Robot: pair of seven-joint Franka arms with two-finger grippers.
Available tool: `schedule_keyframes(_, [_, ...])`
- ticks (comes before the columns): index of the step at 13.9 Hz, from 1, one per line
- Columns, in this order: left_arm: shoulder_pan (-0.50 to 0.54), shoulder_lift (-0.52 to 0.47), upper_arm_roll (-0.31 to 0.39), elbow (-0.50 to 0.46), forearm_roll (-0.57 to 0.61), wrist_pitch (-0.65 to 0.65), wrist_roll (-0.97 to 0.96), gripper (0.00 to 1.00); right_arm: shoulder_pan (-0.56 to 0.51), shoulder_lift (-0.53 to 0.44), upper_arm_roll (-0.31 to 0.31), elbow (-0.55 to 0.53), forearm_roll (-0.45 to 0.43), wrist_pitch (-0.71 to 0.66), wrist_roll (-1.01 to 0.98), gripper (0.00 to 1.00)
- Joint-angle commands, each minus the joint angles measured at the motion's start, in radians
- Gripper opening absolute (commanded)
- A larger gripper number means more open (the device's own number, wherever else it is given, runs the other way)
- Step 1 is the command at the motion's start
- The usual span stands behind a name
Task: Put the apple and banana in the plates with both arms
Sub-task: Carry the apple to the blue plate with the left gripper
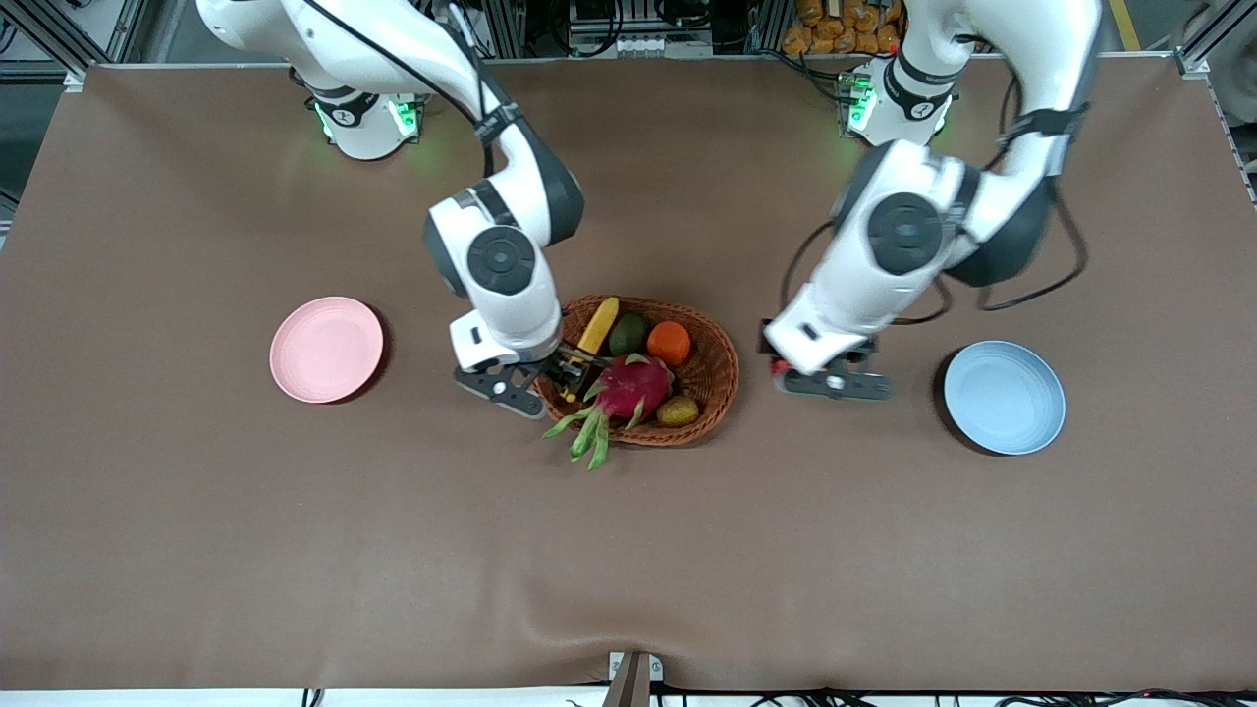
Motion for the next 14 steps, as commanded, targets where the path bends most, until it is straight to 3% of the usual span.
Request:
schedule_keyframes(1, [0.083, -0.053, -0.009, -0.06, 0.018, 0.006, 0.013, 0.19, 0.024, 0.035, -0.011, 0.021, 0.01, 0.028, 0.019, 0.62])
schedule_keyframes(7, [0.304, -0.07, -0.009, -0.123, 0.018, 0.031, 0.114, 0.21, 0.037, 0.069, -0.013, 0.034, -0.031, 0.051, 0.01, 0.62])
schedule_keyframes(10, [0.365, -0.066, -0.006, -0.172, 0.025, 0.092, 0.139, 0.22, 0.056, 0.086, -0.013, 0.036, -0.085, 0.06, 0.015, 0.62])
schedule_keyframes(14, [0.506, -0.07, -0.011, -0.276, 0.044, 0.207, 0.318, 0.24, 0.068, 0.107, -0.014, 0.071, -0.113, 0.065, 0.016, 0.61])
